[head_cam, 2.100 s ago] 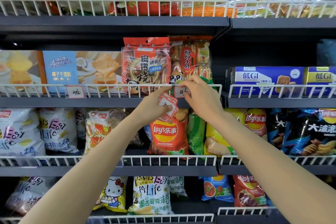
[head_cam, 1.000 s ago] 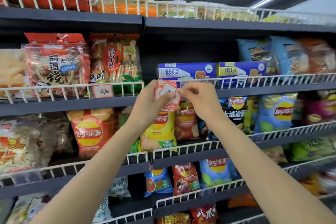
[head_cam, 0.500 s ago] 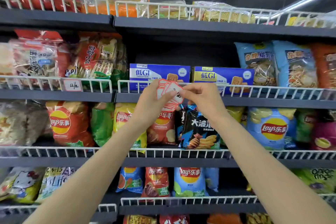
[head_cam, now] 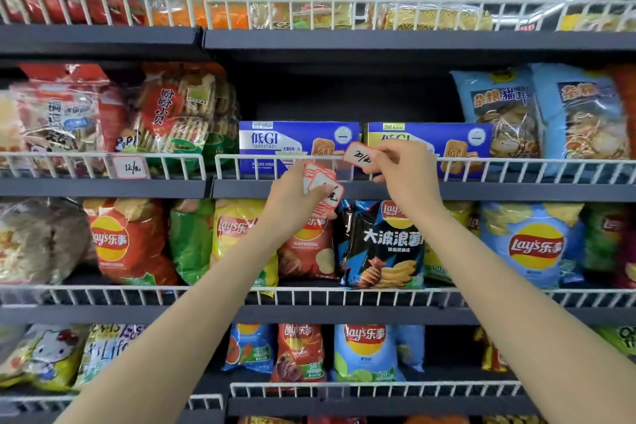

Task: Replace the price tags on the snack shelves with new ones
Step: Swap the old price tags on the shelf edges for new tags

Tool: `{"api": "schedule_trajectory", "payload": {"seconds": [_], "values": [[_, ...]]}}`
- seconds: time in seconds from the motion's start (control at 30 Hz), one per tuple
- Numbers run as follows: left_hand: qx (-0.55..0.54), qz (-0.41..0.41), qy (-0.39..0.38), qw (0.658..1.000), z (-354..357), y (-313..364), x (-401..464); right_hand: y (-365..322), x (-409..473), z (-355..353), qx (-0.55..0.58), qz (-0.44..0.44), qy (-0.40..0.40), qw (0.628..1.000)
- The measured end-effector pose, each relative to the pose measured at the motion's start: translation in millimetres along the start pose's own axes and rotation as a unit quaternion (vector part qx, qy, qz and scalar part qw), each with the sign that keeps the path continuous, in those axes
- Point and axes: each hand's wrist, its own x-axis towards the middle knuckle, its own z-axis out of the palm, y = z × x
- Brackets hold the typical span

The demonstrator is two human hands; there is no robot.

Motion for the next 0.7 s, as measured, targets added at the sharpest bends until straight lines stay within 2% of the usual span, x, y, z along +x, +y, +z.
{"api": "schedule_trajectory", "payload": {"seconds": [0.2,0.57,0.7], "values": [[-0.014,0.002,-0.019,1.0,6,-5,6,2,4,9,-0.047,-0.033,0.008,0.998],[-0.023,0.03,-0.027,0.999,-6,-26,4,-3,9,18,-0.022,-0.061,0.016,0.998],[-0.005,0.039,-0.072,0.997,-21,-34,7,-5,14,24,-0.076,-0.092,-0.014,0.993]]}}
